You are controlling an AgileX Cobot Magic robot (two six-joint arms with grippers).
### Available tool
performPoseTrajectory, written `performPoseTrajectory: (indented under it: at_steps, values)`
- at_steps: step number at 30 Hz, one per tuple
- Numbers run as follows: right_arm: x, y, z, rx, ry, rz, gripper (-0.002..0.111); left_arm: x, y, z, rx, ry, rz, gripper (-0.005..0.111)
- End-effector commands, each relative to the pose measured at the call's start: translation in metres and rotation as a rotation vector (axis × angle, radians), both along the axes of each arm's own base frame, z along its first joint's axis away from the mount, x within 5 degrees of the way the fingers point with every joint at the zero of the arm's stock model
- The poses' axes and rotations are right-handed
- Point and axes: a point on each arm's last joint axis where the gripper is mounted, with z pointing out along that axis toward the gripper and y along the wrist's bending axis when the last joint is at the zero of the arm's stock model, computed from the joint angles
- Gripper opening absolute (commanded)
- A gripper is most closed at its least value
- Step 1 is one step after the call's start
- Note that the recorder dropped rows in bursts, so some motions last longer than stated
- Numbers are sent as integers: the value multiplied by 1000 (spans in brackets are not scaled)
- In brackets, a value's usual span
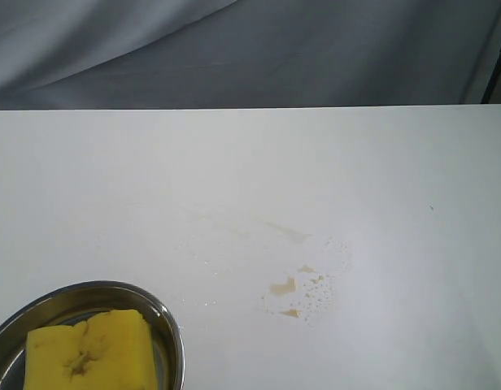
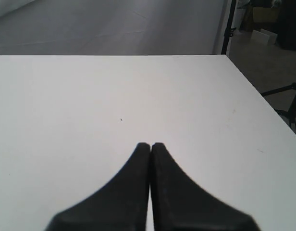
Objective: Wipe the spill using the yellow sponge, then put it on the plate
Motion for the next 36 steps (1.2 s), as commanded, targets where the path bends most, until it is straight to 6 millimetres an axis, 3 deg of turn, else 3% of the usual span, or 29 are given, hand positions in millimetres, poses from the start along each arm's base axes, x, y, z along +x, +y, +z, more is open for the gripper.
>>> performPoseTrajectory:
  at_steps: [1,5,12,22,24,36]
  values:
    - [0,0,0,-15,-9,5,0,14,1,-5,85,-85,6,0]
    - [0,0,0,-15,-9,5,0,32,3,-21,94,-145,9,0]
    - [0,0,0,-15,-9,5,0,65,7,-71,89,-165,6,0]
    - [0,0,0,-15,-9,5,0,85,9,-137,-17,-121,-7,0]
    - [0,0,0,-15,-9,5,0,85,10,-136,-15,-164,-8,0]
    - [0,0,0,-15,-9,5,0,86,9,-165,-61,156,-9,0]
